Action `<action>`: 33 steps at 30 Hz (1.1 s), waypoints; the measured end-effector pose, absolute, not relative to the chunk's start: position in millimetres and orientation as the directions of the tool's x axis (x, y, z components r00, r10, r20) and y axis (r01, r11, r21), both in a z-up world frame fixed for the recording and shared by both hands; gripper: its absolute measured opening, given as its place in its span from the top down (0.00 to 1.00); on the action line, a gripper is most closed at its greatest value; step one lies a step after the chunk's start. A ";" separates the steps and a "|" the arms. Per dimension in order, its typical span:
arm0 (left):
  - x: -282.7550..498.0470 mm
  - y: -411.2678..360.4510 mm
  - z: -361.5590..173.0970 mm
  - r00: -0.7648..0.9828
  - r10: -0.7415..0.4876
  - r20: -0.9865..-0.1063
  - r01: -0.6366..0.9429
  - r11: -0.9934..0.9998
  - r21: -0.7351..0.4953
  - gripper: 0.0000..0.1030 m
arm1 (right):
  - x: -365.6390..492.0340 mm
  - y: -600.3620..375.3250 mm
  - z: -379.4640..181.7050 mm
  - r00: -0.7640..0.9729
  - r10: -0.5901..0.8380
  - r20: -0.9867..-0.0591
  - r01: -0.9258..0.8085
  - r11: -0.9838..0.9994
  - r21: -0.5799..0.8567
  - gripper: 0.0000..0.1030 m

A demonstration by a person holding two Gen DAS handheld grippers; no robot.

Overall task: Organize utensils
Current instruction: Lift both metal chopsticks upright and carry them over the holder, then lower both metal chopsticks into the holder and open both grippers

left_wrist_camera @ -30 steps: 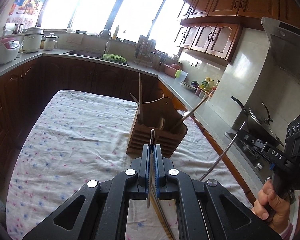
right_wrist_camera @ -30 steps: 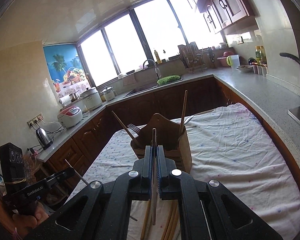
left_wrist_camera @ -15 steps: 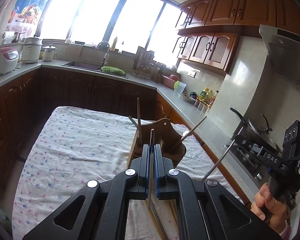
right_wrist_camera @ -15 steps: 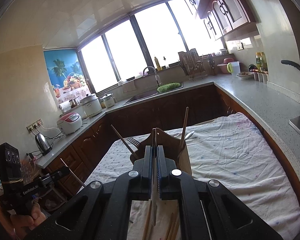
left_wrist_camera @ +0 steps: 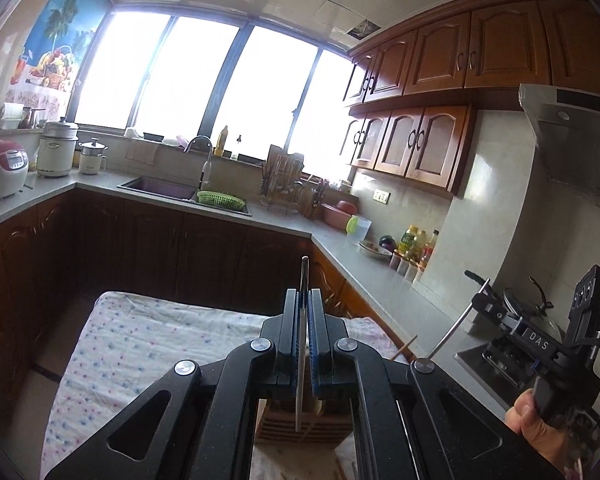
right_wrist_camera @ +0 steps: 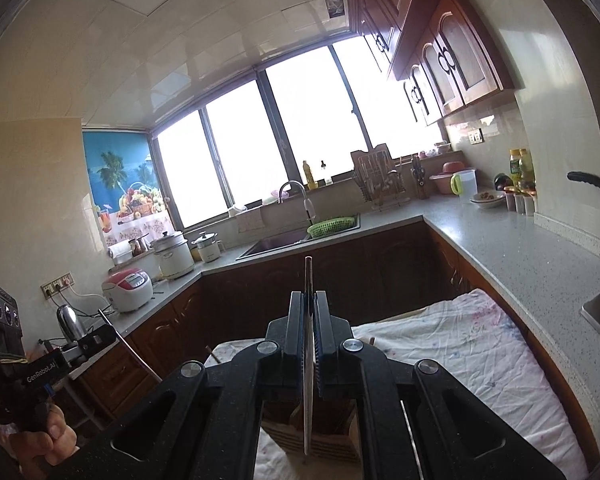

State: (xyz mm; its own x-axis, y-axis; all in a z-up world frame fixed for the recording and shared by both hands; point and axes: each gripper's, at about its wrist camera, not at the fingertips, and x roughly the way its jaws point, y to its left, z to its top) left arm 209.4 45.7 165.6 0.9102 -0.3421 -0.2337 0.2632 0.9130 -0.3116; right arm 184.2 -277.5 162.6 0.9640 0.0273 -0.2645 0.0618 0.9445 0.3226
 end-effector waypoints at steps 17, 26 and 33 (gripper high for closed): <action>301.4 2.9 71.4 0.886 -0.303 -0.350 0.188 0.927 -0.325 0.98 | 225.5 -296.5 93.5 0.939 -0.026 -0.343 0.144 0.936 0.321 0.96; 305.8 11.3 60.1 0.872 -0.291 -0.393 0.168 0.933 -0.318 0.98 | 233.0 -292.9 60.9 0.909 -0.002 -0.417 0.152 0.933 0.327 0.96; 307.9 15.9 61.6 0.869 -0.293 -0.399 0.160 0.929 -0.334 0.98 | 234.6 -291.6 56.0 0.899 0.002 -0.439 0.156 0.933 0.325 0.96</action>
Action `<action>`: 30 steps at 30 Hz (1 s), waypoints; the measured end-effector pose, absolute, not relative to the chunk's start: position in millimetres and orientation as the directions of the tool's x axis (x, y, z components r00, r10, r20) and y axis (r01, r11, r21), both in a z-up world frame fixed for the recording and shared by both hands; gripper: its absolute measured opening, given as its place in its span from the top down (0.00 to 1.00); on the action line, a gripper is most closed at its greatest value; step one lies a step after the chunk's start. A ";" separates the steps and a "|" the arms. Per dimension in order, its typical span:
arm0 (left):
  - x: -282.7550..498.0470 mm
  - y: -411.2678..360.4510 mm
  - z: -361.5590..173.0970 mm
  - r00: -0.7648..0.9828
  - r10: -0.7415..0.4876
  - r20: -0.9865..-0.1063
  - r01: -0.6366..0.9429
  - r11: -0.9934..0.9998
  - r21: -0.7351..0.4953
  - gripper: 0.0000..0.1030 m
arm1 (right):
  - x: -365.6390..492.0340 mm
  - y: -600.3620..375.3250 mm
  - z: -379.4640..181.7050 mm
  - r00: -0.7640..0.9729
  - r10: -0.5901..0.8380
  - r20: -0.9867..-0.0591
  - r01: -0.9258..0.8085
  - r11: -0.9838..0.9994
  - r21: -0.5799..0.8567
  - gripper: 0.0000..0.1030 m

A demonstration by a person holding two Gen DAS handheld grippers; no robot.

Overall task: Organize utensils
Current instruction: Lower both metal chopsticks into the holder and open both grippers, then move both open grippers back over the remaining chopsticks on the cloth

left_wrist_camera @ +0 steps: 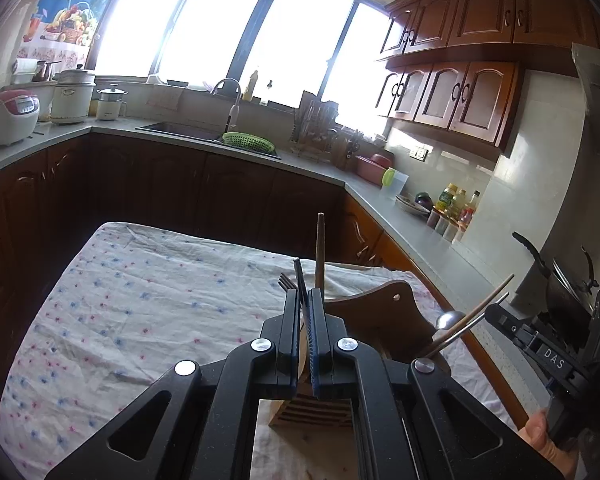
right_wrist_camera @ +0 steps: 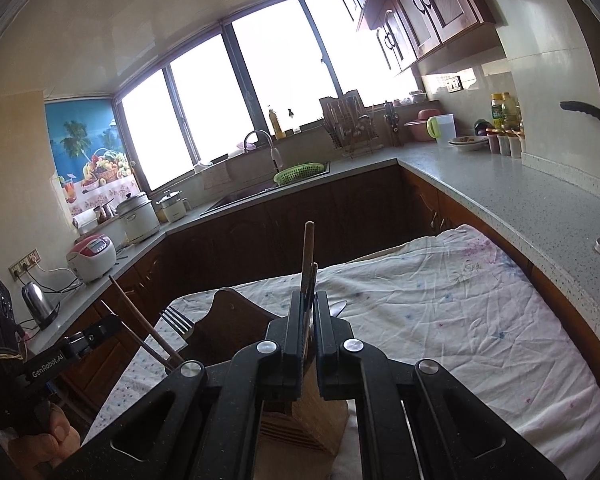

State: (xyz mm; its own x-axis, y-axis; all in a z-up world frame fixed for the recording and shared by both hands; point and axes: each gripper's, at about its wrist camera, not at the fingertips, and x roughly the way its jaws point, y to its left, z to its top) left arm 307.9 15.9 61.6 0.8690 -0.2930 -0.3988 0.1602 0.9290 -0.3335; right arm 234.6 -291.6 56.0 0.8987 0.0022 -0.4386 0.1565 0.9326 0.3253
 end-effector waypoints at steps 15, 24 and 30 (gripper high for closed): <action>285.3 24.1 66.0 0.880 -0.260 -0.398 0.125 0.934 -0.336 0.63 | 223.4 -293.1 62.5 0.908 0.001 -0.419 0.161 0.922 0.351 0.63; 226.8 25.6 63.2 0.914 -0.175 -0.367 0.083 0.964 -0.251 0.27 | 180.7 -296.9 64.5 0.929 -0.007 -0.371 0.164 0.904 0.394 0.11; 189.3 24.4 51.0 0.897 -0.176 -0.405 0.072 0.963 -0.258 0.24 | 149.5 -290.9 56.9 0.923 0.013 -0.385 0.161 0.895 0.415 0.06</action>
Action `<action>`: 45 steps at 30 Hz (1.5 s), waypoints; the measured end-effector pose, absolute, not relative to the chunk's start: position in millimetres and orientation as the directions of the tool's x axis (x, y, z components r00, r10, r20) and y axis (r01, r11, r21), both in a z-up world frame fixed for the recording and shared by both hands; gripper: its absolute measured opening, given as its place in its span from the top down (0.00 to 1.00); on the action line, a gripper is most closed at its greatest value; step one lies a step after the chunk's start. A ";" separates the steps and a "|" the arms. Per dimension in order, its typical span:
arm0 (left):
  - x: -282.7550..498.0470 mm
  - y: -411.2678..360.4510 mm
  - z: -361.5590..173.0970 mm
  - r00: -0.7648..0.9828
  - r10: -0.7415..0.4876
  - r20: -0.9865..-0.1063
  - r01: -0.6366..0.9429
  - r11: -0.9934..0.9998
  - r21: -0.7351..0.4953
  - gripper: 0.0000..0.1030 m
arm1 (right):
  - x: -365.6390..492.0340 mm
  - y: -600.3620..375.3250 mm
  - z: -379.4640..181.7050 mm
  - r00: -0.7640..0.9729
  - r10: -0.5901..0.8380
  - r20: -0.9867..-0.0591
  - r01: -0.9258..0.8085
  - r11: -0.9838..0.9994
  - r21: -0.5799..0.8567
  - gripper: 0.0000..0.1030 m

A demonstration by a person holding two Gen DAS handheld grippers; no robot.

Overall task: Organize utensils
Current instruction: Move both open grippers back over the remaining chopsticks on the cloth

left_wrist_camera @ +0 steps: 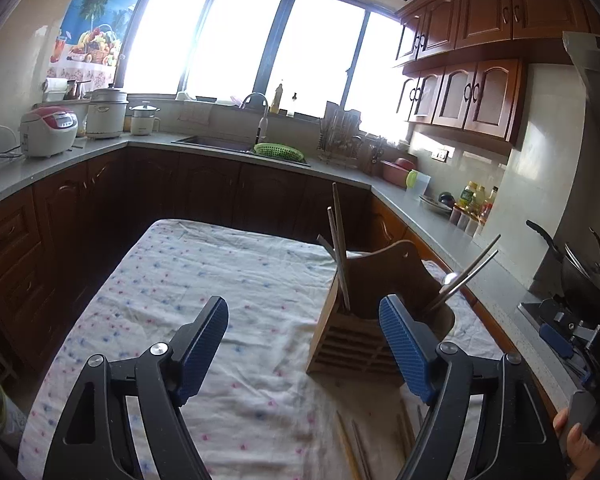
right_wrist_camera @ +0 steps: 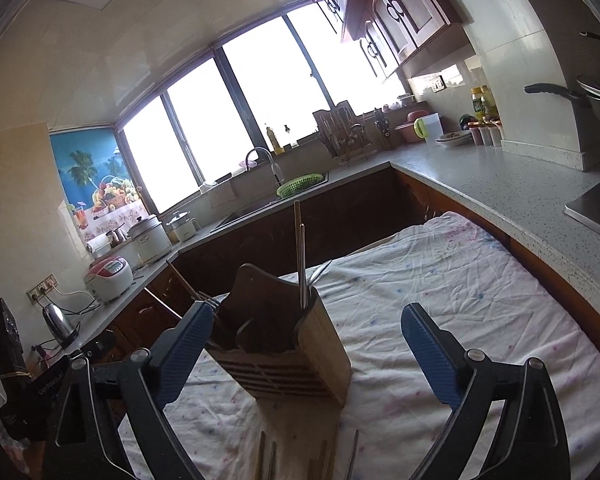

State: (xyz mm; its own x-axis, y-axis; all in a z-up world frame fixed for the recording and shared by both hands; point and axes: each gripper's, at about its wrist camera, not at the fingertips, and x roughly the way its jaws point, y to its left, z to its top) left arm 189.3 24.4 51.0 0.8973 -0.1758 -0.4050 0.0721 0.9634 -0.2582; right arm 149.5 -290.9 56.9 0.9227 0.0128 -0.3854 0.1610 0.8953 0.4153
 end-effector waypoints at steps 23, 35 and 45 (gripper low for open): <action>102.9 54.3 34.8 0.860 -0.182 -0.476 0.022 0.946 -0.323 0.22 | 65.7 -255.1 37.6 0.897 0.057 -0.439 0.138 0.906 0.400 0.06; 92.5 40.7 15.8 0.811 -0.211 -0.545 0.027 0.945 -0.325 0.22 | 47.3 -252.7 7.9 0.870 0.045 -0.491 0.173 0.904 0.391 0.06; 103.0 25.6 6.7 0.780 -0.216 -0.587 0.030 0.950 -0.310 0.22 | 46.4 -259.7 -13.4 0.841 0.032 -0.540 0.219 0.893 0.393 0.06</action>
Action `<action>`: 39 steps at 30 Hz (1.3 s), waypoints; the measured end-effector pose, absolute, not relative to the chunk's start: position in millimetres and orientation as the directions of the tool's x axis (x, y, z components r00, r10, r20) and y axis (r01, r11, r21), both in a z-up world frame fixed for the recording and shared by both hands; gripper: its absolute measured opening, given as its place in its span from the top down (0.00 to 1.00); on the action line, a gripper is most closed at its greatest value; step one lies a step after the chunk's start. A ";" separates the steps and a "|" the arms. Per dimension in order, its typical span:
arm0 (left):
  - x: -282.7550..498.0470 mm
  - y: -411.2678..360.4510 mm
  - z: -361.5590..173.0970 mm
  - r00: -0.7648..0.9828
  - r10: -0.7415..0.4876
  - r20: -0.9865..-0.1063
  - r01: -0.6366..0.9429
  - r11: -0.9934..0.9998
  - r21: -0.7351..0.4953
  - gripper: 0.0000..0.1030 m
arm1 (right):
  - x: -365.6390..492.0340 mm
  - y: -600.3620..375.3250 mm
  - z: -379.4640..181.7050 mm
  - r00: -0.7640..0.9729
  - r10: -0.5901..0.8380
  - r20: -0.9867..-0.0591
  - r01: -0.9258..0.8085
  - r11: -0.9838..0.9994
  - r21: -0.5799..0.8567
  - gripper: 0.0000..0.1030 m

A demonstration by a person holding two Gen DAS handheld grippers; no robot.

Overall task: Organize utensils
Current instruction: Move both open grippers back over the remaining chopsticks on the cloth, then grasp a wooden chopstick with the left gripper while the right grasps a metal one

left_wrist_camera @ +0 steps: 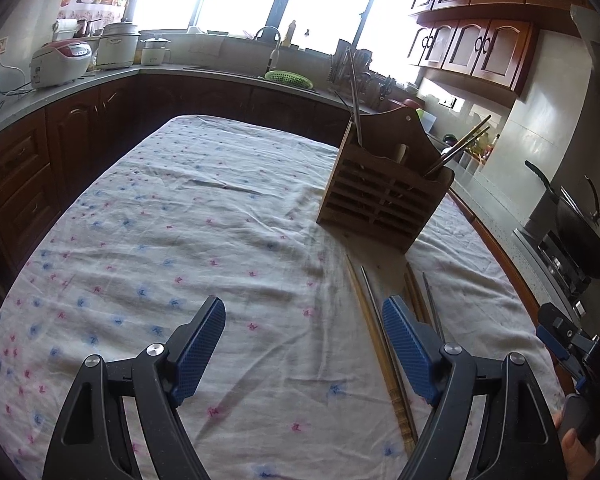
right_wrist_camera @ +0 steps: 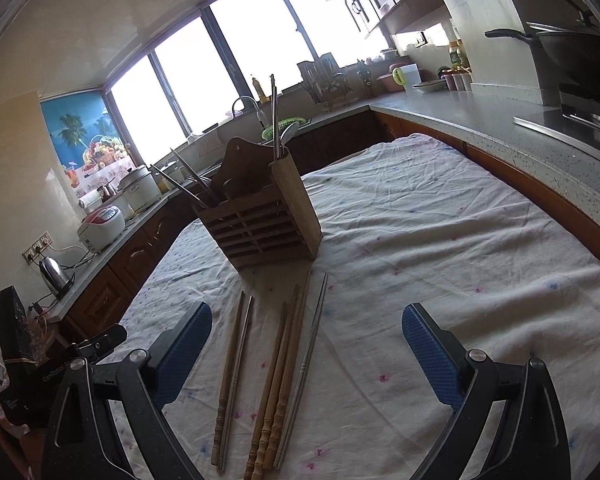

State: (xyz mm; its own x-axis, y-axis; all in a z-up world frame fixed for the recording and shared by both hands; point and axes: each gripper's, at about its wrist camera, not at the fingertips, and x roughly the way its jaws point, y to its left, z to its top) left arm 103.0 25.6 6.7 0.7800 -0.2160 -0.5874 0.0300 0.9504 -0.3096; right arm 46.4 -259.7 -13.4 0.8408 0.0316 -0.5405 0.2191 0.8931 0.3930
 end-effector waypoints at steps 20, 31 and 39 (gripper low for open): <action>164.3 -9.9 -9.8 0.670 -0.257 -0.697 0.073 0.957 -0.282 0.42 | 82.9 -263.0 -38.5 0.768 0.039 -0.639 0.249 0.901 0.355 0.26; 227.2 -34.7 -20.4 0.593 -0.296 -0.749 0.126 0.953 -0.276 0.66 | 130.1 -264.6 -54.2 0.683 0.080 -0.726 0.235 0.917 0.322 0.65; 268.2 -46.7 -30.8 0.553 -0.308 -0.774 0.141 0.950 -0.278 0.75 | 167.8 -259.4 -72.2 0.623 0.072 -0.779 0.226 0.937 0.268 0.75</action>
State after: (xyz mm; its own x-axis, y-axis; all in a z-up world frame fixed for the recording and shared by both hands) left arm 268.2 -46.7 -30.8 0.5530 -0.3083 -0.7740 0.1405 0.9502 -0.2781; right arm 167.8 -259.4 -72.2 0.6234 0.0720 -0.7786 0.2263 0.9366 0.2677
